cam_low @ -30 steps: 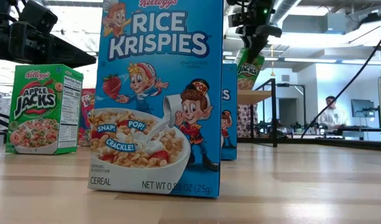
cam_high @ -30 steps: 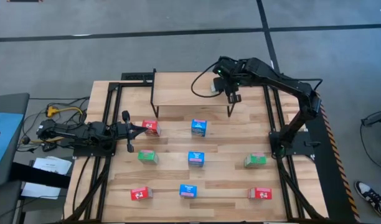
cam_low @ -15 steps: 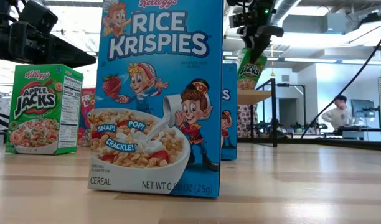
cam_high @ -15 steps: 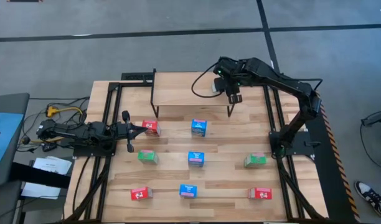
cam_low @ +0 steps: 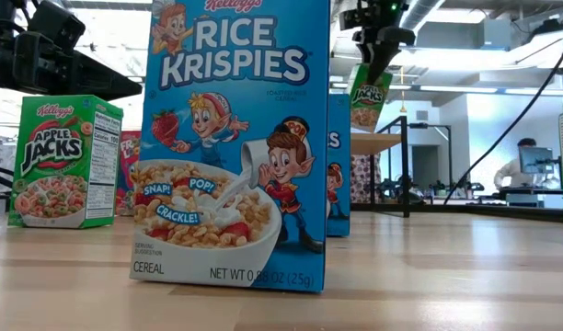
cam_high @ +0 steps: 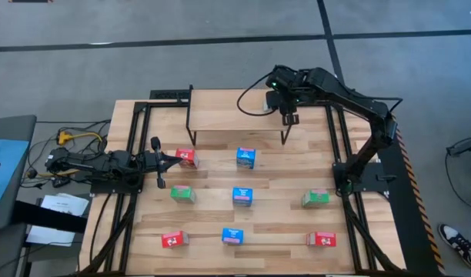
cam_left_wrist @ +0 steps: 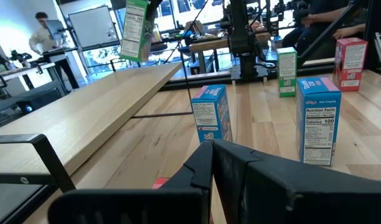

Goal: Stack cereal on shelf
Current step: Put the top green cereal box on the shelf

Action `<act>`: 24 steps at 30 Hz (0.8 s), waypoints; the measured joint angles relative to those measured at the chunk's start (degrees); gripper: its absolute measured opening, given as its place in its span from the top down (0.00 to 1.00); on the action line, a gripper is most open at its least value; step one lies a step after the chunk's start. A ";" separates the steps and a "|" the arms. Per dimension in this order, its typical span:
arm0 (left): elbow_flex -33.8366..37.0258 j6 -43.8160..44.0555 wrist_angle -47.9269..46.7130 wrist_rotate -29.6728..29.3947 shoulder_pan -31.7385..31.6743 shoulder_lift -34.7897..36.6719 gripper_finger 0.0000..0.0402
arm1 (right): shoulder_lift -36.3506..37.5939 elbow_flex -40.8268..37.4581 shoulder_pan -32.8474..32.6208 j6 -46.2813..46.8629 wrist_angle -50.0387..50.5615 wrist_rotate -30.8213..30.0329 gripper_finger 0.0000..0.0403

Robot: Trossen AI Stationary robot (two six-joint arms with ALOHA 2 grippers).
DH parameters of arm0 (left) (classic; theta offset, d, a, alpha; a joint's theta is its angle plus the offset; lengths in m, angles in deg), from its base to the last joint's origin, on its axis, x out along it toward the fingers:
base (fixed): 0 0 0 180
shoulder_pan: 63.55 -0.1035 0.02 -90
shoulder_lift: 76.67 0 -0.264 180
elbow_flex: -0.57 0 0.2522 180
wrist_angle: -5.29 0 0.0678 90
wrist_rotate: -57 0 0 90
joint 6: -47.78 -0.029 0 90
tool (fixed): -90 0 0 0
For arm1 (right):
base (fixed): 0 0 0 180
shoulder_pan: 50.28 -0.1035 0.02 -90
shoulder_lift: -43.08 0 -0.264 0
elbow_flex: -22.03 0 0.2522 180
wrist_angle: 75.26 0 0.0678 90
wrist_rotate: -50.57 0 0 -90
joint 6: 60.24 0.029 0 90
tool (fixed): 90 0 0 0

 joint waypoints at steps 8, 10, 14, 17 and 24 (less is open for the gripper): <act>0.02 -0.02 0.00 -0.01 -0.02 0.00 1.00 | -0.76 0.00 -0.40 0.00 0.06 0.81 0.56; 0.00 -0.02 -0.02 0.01 0.00 0.01 1.00 | -0.97 -0.02 -0.51 -0.02 0.27 0.59 0.56; 0.01 -0.01 -0.01 -0.01 0.00 -0.01 1.00 | -0.92 -0.02 -0.93 -0.06 0.37 0.56 0.56; 0.02 0.00 -0.01 0.01 -0.01 0.01 1.00 | -0.94 -0.02 -1.11 -0.26 0.41 0.54 0.56; 0.01 -0.02 -0.02 0.00 -0.01 0.00 1.00 | -2.22 -0.04 -1.66 1.63 2.37 0.41 0.56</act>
